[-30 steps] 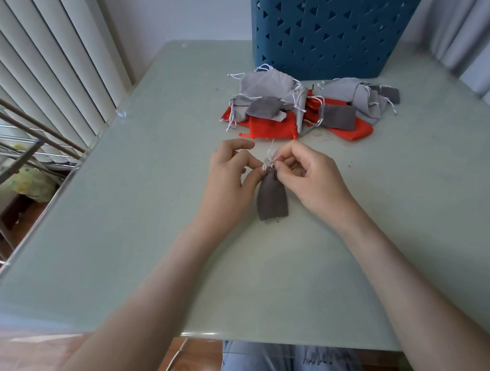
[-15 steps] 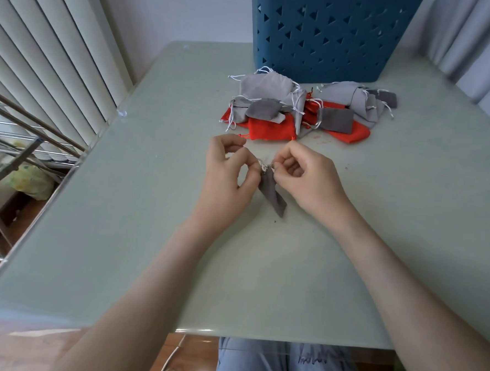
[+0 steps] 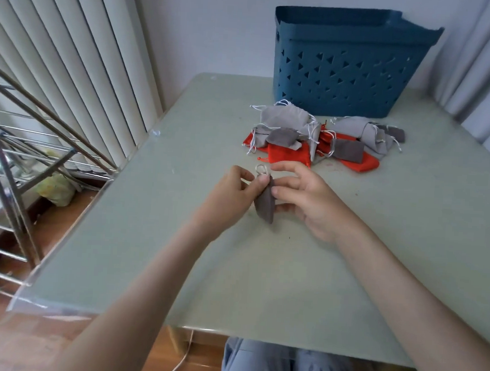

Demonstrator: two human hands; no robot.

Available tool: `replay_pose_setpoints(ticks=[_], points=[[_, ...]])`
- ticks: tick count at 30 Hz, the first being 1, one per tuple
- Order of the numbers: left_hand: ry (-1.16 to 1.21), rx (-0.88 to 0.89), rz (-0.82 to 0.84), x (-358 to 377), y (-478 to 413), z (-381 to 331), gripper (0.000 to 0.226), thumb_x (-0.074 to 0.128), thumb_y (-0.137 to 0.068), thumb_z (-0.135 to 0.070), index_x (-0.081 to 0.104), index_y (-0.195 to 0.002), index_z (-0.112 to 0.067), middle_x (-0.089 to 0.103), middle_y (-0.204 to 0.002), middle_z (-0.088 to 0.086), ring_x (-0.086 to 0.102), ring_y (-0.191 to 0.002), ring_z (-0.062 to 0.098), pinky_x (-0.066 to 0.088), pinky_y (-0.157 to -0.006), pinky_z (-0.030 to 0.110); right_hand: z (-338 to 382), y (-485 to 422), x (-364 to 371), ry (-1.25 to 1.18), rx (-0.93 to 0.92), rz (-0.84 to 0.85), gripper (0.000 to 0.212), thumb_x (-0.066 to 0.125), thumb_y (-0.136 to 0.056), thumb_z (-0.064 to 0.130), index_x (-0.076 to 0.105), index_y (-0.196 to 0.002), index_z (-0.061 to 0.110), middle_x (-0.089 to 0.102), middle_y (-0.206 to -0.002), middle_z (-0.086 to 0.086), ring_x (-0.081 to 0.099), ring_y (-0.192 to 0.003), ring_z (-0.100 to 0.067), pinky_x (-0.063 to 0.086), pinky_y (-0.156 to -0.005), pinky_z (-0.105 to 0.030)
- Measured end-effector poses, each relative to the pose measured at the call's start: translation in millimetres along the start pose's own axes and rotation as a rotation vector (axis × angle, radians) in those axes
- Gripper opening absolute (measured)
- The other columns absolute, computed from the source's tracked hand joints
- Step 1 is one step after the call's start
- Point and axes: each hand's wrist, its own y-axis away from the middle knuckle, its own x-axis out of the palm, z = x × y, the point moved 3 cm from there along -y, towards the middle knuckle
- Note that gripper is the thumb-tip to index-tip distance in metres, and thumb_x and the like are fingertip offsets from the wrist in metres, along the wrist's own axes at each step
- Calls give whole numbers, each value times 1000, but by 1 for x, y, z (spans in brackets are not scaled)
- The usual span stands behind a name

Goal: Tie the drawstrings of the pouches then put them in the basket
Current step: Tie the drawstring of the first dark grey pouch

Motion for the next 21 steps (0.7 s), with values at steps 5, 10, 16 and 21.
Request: replay_pose_setpoints(ticks=[5,10,16,21], points=[[-60,-15,-19,-30,0,6,62,53,-86,-58,65,-86,3,56,-73,6,46,-66,15,36,-64,28,5,-12,23,-100,1,86,28,52,-90,-4,54,-114,10,66,-95,-8,65,-82,-13,54,-65,-25],[15,-10,60,-49,5,6,43,50,-95,-43,63,-77,-5,56,-55,-4,46,-47,8,39,-50,21,1,-34,42,-6,-30,41,35,42,-86,-17,55,-106,9,63,-91,-7,63,-80,-13,53,-70,-18],[-495,-114,6,-67,-8,35,33,46,-97,-32,55,-77,-8,60,-77,9,54,-73,24,34,-60,29,-17,-63,49,538,-30,-44,30,48,-84,-9,56,-106,9,64,-96,-8,57,-81,-16,44,-62,-17],[-956,-191,-187,-57,-6,39,50,37,-95,-53,56,-102,-8,52,-114,13,44,-111,31,29,-85,36,-20,-67,23,854,-108,-173,34,47,-86,-1,52,-119,6,57,-104,-8,51,-94,-18,36,-76,-20]])
